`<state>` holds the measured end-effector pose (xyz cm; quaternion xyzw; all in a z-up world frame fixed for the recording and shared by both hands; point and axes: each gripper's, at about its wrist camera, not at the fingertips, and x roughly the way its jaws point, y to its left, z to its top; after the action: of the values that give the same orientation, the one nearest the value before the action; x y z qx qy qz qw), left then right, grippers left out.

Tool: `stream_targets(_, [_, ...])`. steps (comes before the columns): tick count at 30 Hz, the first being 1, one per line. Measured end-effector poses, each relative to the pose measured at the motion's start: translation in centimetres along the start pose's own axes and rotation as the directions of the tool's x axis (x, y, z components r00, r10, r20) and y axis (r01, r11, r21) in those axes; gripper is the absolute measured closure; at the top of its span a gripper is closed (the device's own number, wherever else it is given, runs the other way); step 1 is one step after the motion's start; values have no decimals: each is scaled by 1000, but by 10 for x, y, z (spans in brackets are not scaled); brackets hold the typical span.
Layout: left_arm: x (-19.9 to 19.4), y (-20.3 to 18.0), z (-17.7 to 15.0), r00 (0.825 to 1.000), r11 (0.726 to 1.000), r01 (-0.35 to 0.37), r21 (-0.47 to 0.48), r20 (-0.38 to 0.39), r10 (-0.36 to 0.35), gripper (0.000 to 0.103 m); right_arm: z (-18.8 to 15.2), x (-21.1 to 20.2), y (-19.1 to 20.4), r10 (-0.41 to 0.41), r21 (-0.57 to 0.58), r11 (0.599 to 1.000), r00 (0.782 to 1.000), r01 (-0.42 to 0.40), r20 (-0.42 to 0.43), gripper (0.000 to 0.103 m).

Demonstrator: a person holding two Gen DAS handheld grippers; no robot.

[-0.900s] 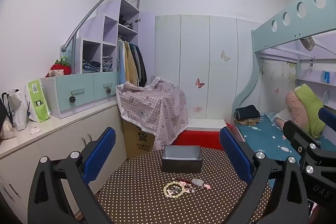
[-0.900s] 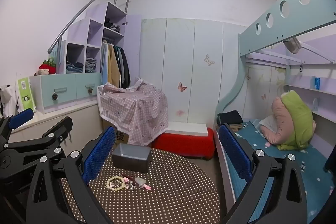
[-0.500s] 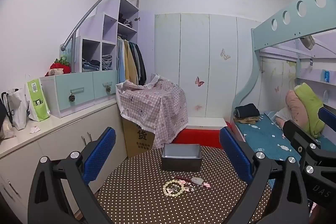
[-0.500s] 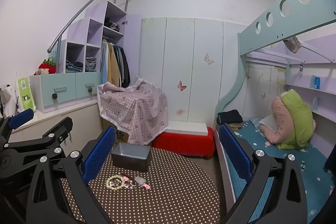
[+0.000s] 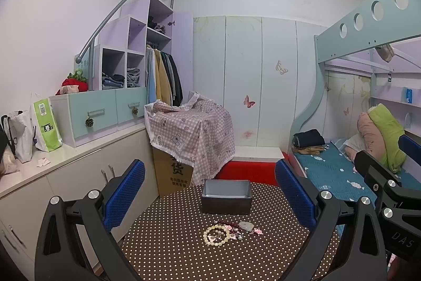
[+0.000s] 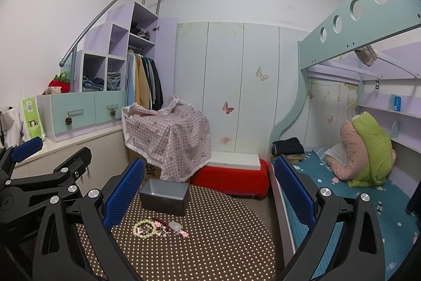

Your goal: Organize jewelry

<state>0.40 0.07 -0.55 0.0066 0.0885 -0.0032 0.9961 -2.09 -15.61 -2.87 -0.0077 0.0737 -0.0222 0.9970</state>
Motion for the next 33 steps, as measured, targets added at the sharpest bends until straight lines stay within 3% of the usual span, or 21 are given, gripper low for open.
stream_targets(33, [-6, -2, 4, 1000, 1000, 1, -1, 0, -1, 7, -7, -3, -5, 0, 4, 1000, 1000, 0, 1, 7])
